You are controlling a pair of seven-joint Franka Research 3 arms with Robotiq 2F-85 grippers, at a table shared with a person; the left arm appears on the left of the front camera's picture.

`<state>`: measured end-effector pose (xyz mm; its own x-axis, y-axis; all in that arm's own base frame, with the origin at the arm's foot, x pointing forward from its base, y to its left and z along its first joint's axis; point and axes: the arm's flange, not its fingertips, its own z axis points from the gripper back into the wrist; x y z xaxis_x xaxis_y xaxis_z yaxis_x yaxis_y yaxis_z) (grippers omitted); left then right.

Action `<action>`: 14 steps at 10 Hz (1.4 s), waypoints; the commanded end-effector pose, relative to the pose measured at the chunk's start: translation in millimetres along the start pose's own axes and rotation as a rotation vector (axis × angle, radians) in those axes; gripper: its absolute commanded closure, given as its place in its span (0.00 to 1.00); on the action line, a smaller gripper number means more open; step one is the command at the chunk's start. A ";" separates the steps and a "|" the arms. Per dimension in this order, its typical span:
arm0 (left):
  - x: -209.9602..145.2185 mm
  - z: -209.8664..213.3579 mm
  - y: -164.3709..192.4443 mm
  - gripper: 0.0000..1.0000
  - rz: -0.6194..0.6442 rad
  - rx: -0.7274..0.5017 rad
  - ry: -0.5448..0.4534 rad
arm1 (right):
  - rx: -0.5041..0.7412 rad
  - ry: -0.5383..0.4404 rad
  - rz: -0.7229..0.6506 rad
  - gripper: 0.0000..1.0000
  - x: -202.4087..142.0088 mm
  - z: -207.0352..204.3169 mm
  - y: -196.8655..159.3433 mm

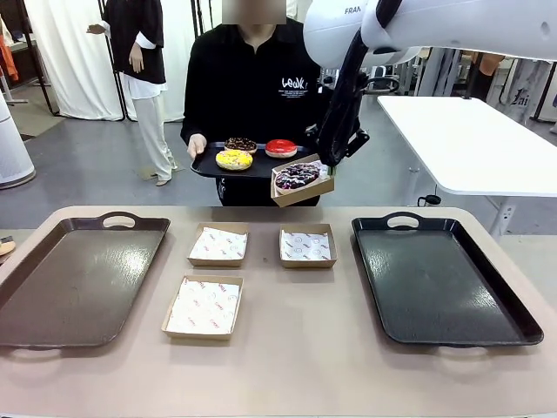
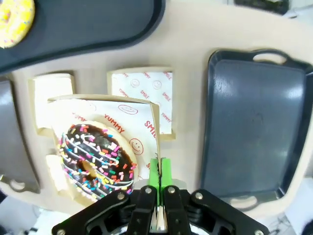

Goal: Individually package the donuts and arrange them on the tray.
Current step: Place the picked Paper togo box on the Handle tray while simultaneously picking up another Paper togo box from the table with the other hand.

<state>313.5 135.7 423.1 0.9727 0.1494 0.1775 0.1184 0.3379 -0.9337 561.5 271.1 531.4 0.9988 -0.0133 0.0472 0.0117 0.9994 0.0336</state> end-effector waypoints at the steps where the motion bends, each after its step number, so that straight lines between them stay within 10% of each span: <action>1: -0.5 -22.7 -45.1 0.00 -0.038 0.150 0.089 | 0.003 0.001 0.026 0.99 -28.3 9.6 -44.4; 8: -9.4 -166.4 -163.4 0.00 -0.150 0.699 0.333 | -0.059 -0.047 0.061 0.99 -127.2 -15.9 -187.8; 14: -18.0 -276.5 -145.8 0.00 -0.191 0.993 0.195 | -0.032 -0.087 0.097 0.99 -113.6 -71.9 -213.9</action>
<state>328.4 -163.8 480.5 0.9764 -0.1719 0.1308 0.1996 0.9496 -0.2417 445.9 67.7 453.4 0.9909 0.0660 0.1176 -0.0642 0.9978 -0.0188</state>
